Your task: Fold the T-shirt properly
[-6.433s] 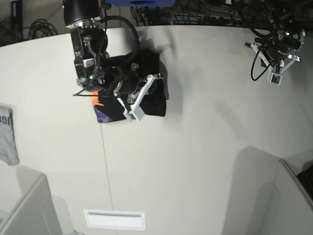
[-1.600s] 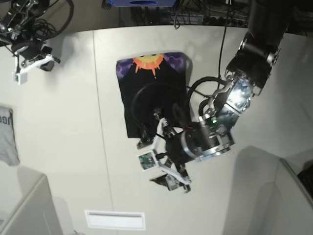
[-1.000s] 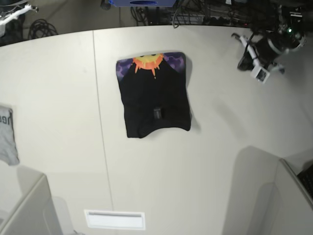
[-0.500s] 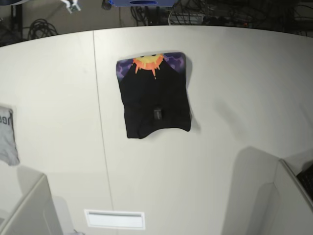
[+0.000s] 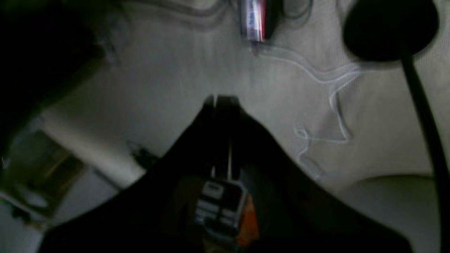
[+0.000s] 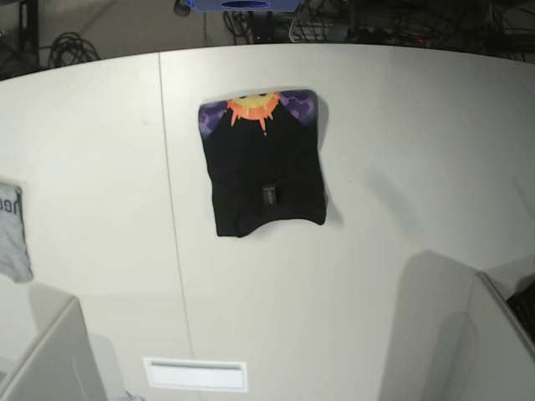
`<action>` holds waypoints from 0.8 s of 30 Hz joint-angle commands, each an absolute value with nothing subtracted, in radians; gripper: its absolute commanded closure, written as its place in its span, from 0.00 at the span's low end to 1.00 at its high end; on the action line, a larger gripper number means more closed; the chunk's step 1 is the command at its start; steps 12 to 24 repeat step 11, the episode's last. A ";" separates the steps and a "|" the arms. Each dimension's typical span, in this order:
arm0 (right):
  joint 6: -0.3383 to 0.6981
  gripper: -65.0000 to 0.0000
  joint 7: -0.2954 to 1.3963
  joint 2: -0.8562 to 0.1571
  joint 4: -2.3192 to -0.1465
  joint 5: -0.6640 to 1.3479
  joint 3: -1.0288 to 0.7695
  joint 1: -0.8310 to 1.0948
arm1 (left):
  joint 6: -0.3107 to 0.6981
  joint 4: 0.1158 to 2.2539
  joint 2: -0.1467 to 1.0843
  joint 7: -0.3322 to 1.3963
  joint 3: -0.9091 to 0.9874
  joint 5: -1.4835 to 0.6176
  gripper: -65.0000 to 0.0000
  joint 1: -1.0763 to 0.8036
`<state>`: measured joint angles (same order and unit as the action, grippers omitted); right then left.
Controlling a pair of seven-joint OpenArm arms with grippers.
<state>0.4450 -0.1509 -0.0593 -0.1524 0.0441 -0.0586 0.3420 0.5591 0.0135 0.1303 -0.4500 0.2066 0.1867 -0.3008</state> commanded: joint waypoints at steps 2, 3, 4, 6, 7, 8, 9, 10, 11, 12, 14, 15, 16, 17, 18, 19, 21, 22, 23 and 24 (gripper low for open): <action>0.452 1.00 -0.236 -0.058 -0.128 0.044 -0.058 0.337 | 0.568 0.012 0.153 -0.467 0.206 0.188 1.00 -0.282; 0.452 1.00 -0.260 -0.054 -0.130 0.039 -0.058 0.332 | 0.567 0.027 0.154 -0.467 0.206 0.188 1.00 -0.278; 0.450 1.00 -0.266 -0.053 -0.133 0.018 -0.058 0.325 | 0.562 0.047 0.153 -0.467 0.206 0.188 1.00 -0.278; 0.410 1.00 -0.266 -0.053 -0.131 -0.056 -0.058 0.303 | 0.518 0.067 0.143 -0.467 0.205 0.193 1.00 -0.280; 0.363 1.00 -0.266 -0.051 -0.131 -0.105 -0.058 0.297 | 0.486 0.068 0.137 -0.467 0.193 0.213 1.00 -0.280; 0.317 1.00 -0.268 -0.051 -0.131 -0.145 -0.059 0.292 | 0.453 0.068 0.136 -0.467 0.168 0.243 1.00 -0.277; 0.268 1.00 -0.269 -0.051 -0.133 -0.193 -0.061 0.291 | 0.414 0.068 0.136 -0.467 0.140 0.274 1.00 -0.275; 0.225 1.00 -0.271 -0.051 -0.133 -0.234 -0.061 0.283 | 0.372 0.068 0.130 -0.467 0.114 0.297 1.00 -0.275; 0.197 1.00 -0.271 -0.051 -0.133 -0.255 -0.061 0.277 | 0.329 0.068 0.120 -0.467 0.099 0.314 1.00 -0.274; 0.197 1.00 -0.271 -0.051 -0.133 -0.255 -0.061 0.277 | 0.329 0.068 0.120 -0.467 0.099 0.314 1.00 -0.274; 0.197 1.00 -0.271 -0.051 -0.133 -0.255 -0.061 0.277 | 0.329 0.068 0.120 -0.467 0.099 0.314 1.00 -0.274; 0.197 1.00 -0.271 -0.051 -0.133 -0.255 -0.061 0.277 | 0.329 0.068 0.120 -0.467 0.099 0.314 1.00 -0.274; 0.197 1.00 -0.271 -0.051 -0.133 -0.255 -0.061 0.277 | 0.329 0.068 0.120 -0.467 0.099 0.314 1.00 -0.274; 0.197 1.00 -0.271 -0.051 -0.133 -0.255 -0.061 0.277 | 0.329 0.068 0.120 -0.467 0.099 0.314 1.00 -0.274; 0.197 1.00 -0.271 -0.051 -0.133 -0.255 -0.061 0.277 | 0.329 0.068 0.120 -0.467 0.099 0.314 1.00 -0.274; 0.197 1.00 -0.271 -0.051 -0.133 -0.255 -0.061 0.277 | 0.329 0.068 0.120 -0.467 0.099 0.314 1.00 -0.274; 0.197 1.00 -0.271 -0.051 -0.133 -0.255 -0.061 0.277 | 0.329 0.068 0.120 -0.467 0.099 0.314 1.00 -0.274; 0.197 1.00 -0.271 -0.051 -0.133 -0.255 -0.061 0.277 | 0.329 0.068 0.120 -0.467 0.099 0.314 1.00 -0.274; 0.197 1.00 -0.271 -0.051 -0.133 -0.255 -0.061 0.277 | 0.329 0.068 0.120 -0.467 0.099 0.314 1.00 -0.274; 0.197 1.00 -0.271 -0.051 -0.133 -0.255 -0.061 0.277 | 0.329 0.068 0.120 -0.467 0.099 0.314 1.00 -0.274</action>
